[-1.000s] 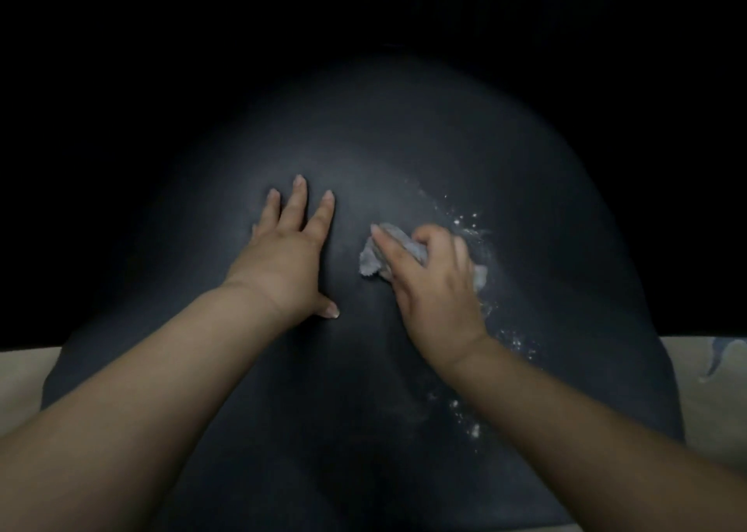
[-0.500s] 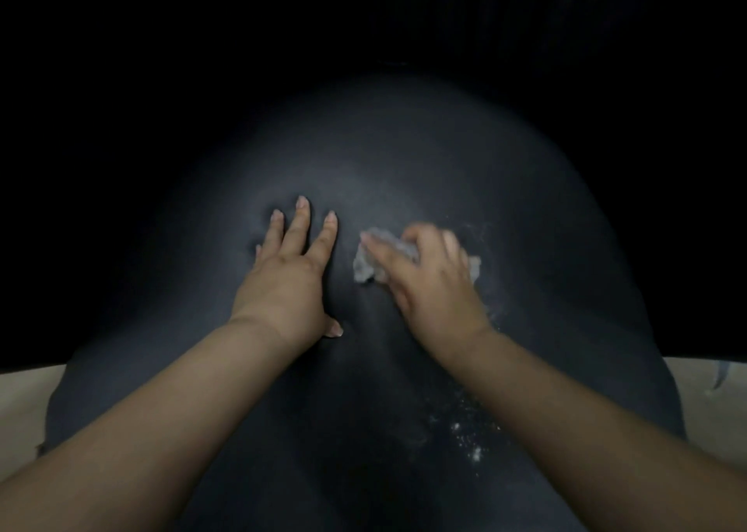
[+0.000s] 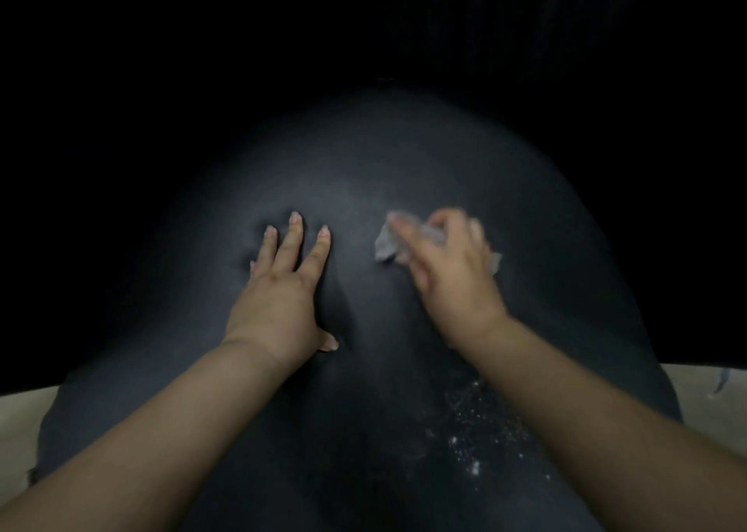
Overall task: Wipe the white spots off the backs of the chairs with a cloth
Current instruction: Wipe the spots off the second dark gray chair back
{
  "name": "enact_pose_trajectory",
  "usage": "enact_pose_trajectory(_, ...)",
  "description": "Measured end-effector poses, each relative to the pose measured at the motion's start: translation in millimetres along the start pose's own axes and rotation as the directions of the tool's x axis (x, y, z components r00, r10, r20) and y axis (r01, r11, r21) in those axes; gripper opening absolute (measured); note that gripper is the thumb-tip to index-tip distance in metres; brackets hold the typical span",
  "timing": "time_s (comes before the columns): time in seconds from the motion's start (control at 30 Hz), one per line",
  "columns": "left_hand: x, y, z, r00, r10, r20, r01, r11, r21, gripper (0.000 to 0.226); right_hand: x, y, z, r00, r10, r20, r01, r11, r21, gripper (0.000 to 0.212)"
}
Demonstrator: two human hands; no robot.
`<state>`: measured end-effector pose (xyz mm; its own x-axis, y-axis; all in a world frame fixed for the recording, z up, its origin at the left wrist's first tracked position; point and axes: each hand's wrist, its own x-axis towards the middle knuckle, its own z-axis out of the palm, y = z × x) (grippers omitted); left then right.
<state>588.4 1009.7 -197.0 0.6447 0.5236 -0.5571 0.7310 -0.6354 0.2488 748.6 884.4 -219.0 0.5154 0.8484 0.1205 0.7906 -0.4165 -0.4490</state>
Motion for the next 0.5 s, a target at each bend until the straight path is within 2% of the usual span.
enact_pose_trajectory(0.1, 0, -1, -1, 1.000, -0.003, -0.003, 0.003, 1.000, -0.004, 0.137, 7, 32, -11, 0.964, 0.242, -0.107, -0.245, 0.969, -0.016, 0.048)
enact_pose_trajectory(0.17, 0, -1, 0, 1.000, -0.007, -0.008, 0.007, 1.000, 0.003, 0.137, -21, 34, -16, 0.939, 0.309, -0.149, -0.314, 0.950, -0.008, 0.050)
enact_pose_trajectory(0.23, -1, -1, 0, 1.000, -0.012, -0.017, 0.012, 1.000, -0.002, 0.137, -59, 14, -12, 0.955, 0.265, -0.133, -0.266, 0.964, 0.009, 0.047)
enact_pose_trajectory(0.37, -3, 1, -2, 0.999, -0.014, -0.030, 0.013, 1.000, -0.021, 0.137, -73, -15, -3, 1.000, -0.006, 0.009, 0.006, 1.000, 0.001, 0.045)
enact_pose_trajectory(0.43, -4, 1, -3, 1.000, -0.010, -0.026, 0.010, 1.000, -0.013, 0.136, -50, -1, -6, 0.998, 0.043, -0.048, -0.045, 0.998, -0.040, 0.046)
enact_pose_trajectory(0.5, -5, 0, -3, 1.000, 0.005, -0.027, -0.005, 1.000, 0.008, 0.135, -41, 20, -14, 0.953, 0.260, -0.157, -0.267, 0.963, -0.025, 0.048)
